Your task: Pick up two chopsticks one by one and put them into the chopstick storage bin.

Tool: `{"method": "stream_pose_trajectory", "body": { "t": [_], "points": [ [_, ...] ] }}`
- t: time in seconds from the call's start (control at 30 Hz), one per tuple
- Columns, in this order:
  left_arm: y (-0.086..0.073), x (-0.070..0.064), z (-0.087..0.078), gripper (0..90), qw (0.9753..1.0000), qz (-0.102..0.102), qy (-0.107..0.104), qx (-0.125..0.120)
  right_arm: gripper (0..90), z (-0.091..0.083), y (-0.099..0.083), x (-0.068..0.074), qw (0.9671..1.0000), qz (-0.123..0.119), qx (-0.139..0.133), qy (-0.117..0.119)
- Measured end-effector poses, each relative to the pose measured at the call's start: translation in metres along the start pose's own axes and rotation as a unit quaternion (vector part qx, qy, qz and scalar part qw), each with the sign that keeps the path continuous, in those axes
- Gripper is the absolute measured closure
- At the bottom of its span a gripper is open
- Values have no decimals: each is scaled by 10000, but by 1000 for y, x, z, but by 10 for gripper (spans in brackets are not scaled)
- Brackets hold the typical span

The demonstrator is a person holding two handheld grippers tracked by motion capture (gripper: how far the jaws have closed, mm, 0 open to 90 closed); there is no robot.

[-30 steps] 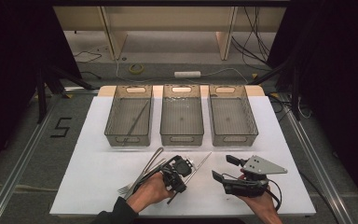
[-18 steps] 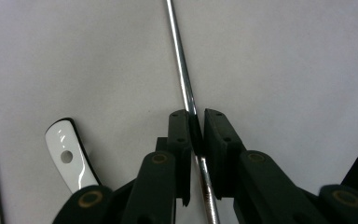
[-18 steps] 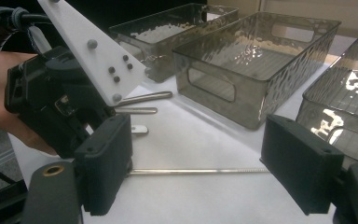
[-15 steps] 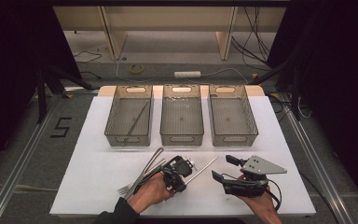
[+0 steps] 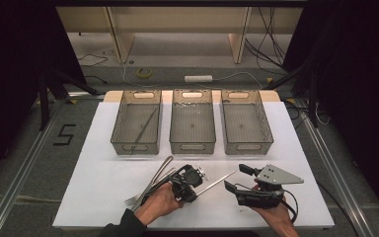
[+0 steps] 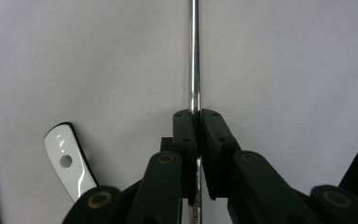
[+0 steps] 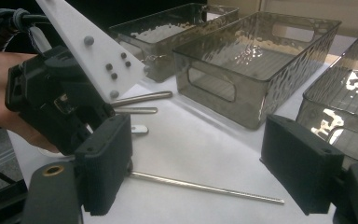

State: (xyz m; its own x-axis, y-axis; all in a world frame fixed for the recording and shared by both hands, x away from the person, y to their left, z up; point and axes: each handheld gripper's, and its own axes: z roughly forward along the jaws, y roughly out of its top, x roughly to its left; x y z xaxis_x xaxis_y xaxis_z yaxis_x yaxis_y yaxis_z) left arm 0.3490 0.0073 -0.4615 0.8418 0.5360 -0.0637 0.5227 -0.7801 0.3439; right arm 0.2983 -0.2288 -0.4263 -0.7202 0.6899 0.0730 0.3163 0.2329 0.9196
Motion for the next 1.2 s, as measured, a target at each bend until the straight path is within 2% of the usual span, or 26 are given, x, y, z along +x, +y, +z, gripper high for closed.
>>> {"method": "stream_pose_trajectory", "body": {
  "t": [0.2, 0.43, 0.7, 0.93, 1.07, 1.2],
  "points": [
    [0, 6, -5, 846, 9999, -68, -110, -114, 256, -1, 0, 0, 10000, -3, -19, 9],
    [1, 11, -22, 846, 9989, -96, -140, -426, 256, 0, 0, 0, 10000, 0, -20, 6],
    [0, 21, -46, 847, 9964, -170, -162, -817, 256, 0, 0, -1, 10000, 3, -21, 8],
    [-3, 31, -72, 846, 9916, -287, -215, -1241, 255, -1, 0, -1, 10000, 9, -26, 11],
    [-5, 37, -85, 846, 9897, -344, -174, -1380, 256, 0, 0, -1, 10000, 2, -20, 7],
    [-10, 46, -98, 846, 9861, -474, -83, -1592, 256, -1, 0, -1, 10000, 4, -24, 1]
  ]
}}
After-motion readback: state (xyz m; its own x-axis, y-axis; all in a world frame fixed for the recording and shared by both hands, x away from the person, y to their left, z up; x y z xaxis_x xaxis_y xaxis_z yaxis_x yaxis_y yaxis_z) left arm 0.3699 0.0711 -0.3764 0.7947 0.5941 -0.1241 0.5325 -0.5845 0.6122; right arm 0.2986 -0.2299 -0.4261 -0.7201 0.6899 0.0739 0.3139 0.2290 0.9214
